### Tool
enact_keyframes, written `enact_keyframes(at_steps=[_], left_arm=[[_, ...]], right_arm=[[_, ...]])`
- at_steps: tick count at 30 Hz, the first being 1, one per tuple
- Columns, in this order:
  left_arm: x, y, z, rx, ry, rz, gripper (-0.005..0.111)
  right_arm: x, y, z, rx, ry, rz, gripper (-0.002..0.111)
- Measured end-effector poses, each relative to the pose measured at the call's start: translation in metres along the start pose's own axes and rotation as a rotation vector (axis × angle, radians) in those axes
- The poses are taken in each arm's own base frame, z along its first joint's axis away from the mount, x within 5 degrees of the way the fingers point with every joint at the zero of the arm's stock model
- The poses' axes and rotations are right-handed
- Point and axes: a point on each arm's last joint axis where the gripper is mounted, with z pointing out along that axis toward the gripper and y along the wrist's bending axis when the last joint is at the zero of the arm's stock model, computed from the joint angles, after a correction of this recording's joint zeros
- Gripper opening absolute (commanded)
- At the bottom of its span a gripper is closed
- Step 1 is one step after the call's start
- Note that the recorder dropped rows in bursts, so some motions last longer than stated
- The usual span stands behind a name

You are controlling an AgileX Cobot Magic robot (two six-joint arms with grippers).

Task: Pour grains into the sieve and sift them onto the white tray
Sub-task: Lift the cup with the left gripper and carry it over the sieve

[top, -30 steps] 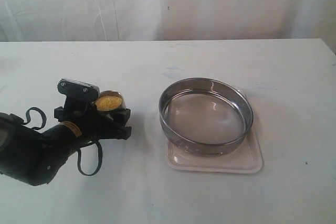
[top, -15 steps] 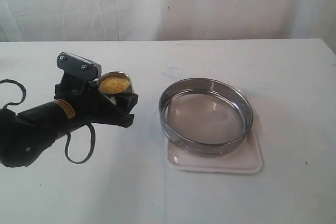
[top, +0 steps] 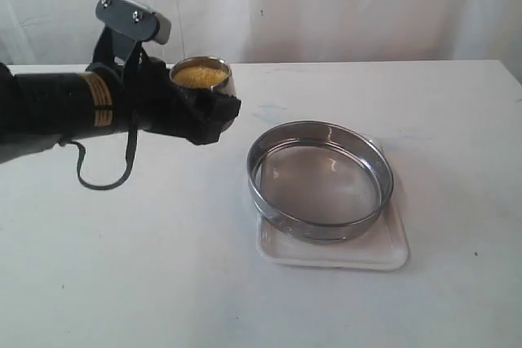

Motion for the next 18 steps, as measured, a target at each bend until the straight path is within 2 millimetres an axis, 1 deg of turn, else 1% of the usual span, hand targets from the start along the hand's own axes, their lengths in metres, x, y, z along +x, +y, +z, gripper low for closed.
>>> enact_keyframes(at_steps=[1, 5, 6, 7, 8, 10, 18], left_arm=[[-0.012, -0.002, 0.001, 0.015, -0.015, 0.026, 0.000], [-0.033, -0.011, 0.006, 0.026, -0.022, 0.111, 0.000], [-0.036, -0.018, 0.012, 0.032, -0.012, 0.142, 0.000], [-0.037, -0.023, 0.015, 0.038, -0.005, 0.157, 0.000], [-0.037, -0.031, 0.024, 0.056, 0.005, 0.175, 0.000], [-0.036, -0.037, 0.033, 0.070, 0.016, 0.182, 0.000], [-0.027, -0.043, 0.067, 0.089, 0.075, 0.236, 0.000]], right_arm=[[0.000, 0.000, 0.000, 0.000, 0.000, 0.000, 0.000], [0.000, 0.000, 0.000, 0.000, 0.000, 0.000, 0.000], [0.000, 0.000, 0.000, 0.000, 0.000, 0.000, 0.000], [0.000, 0.000, 0.000, 0.000, 0.000, 0.000, 0.000], [0.000, 0.000, 0.000, 0.000, 0.000, 0.000, 0.000], [0.000, 0.000, 0.000, 0.000, 0.000, 0.000, 0.000], [0.000, 0.000, 0.000, 0.000, 0.000, 0.000, 0.000]])
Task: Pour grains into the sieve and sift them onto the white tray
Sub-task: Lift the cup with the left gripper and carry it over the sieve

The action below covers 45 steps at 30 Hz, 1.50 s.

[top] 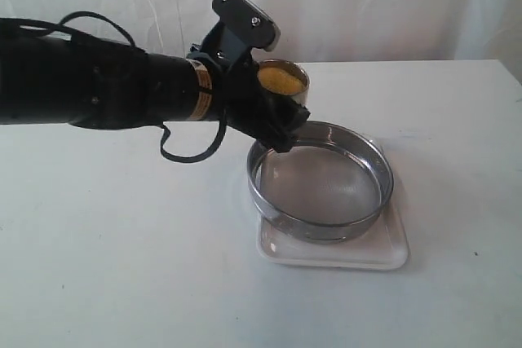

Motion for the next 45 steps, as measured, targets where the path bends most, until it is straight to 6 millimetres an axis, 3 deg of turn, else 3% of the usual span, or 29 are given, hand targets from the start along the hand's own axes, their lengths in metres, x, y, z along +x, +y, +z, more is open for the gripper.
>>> enact_keyframes(at_steps=[6, 15, 45], left_arm=[[-0.001, -0.004, 0.021, 0.022, 0.027, 0.076, 0.000], [0.001, -0.006, 0.037, 0.059, 0.037, 0.050, 0.000], [0.001, -0.011, 0.037, 0.113, 0.029, 0.072, 0.000]], right_arm=[[0.000, 0.000, 0.000, 0.000, 0.000, 0.000, 0.000], [0.000, 0.000, 0.000, 0.000, 0.000, 0.000, 0.000], [0.000, 0.000, 0.000, 0.000, 0.000, 0.000, 0.000]])
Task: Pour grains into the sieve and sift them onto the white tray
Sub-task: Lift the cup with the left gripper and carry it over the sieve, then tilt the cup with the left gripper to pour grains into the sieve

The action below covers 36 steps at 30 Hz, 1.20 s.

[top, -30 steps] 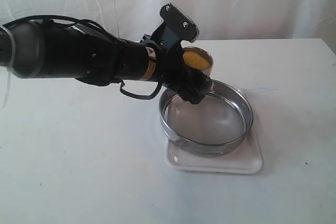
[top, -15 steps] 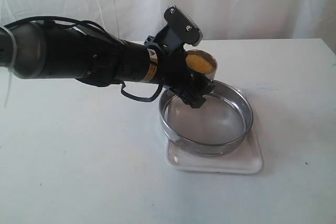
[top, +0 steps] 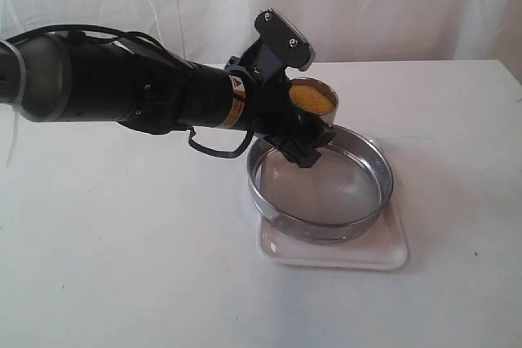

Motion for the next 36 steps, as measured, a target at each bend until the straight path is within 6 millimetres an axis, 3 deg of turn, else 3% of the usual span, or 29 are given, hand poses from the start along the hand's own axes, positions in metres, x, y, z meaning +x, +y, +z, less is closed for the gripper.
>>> enact_keyframes(at_steps=[17, 30, 36], left_arm=[[-0.003, -0.006, 0.001, 0.031, -0.026, 0.088, 0.000], [-0.003, -0.007, 0.001, 0.029, -0.050, 0.023, 0.000], [0.012, -0.015, 0.004, -0.047, -0.044, 0.006, 0.000]], right_arm=[[0.000, 0.000, 0.000, 0.000, 0.000, 0.000, 0.000], [0.000, 0.000, 0.000, 0.000, 0.000, 0.000, 0.000], [0.000, 0.000, 0.000, 0.000, 0.000, 0.000, 0.000]])
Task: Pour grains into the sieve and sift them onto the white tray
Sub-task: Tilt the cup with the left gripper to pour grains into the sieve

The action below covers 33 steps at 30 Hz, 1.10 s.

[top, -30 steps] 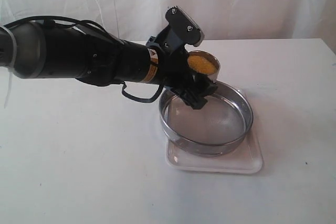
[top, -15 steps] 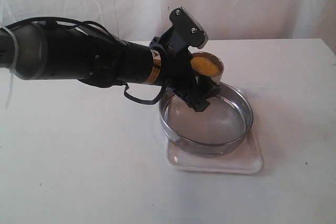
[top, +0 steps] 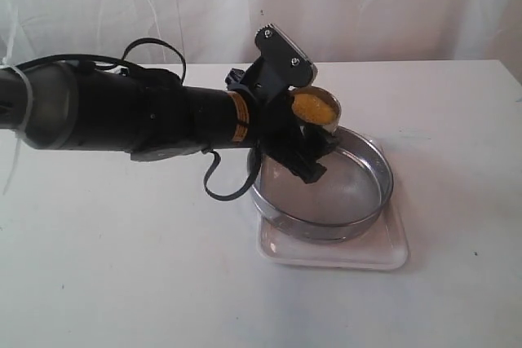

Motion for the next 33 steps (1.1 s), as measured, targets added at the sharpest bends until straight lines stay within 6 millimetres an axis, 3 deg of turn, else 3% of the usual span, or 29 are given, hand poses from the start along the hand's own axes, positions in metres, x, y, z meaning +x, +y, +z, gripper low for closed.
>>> enact_keyframes(at_steps=[8, 24, 33], left_arm=[[0.002, -0.022, 0.002, -0.018, 0.071, 0.013, 0.000], [0.005, -0.019, 0.001, -0.034, 0.096, -0.127, 0.000], [0.016, -0.022, -0.001, 0.010, 0.219, 0.079, 0.000]], right_arm=[[0.000, 0.000, 0.000, 0.000, 0.000, 0.000, 0.000], [0.000, 0.000, 0.000, 0.000, 0.000, 0.000, 0.000], [0.000, 0.000, 0.000, 0.000, 0.000, 0.000, 0.000]])
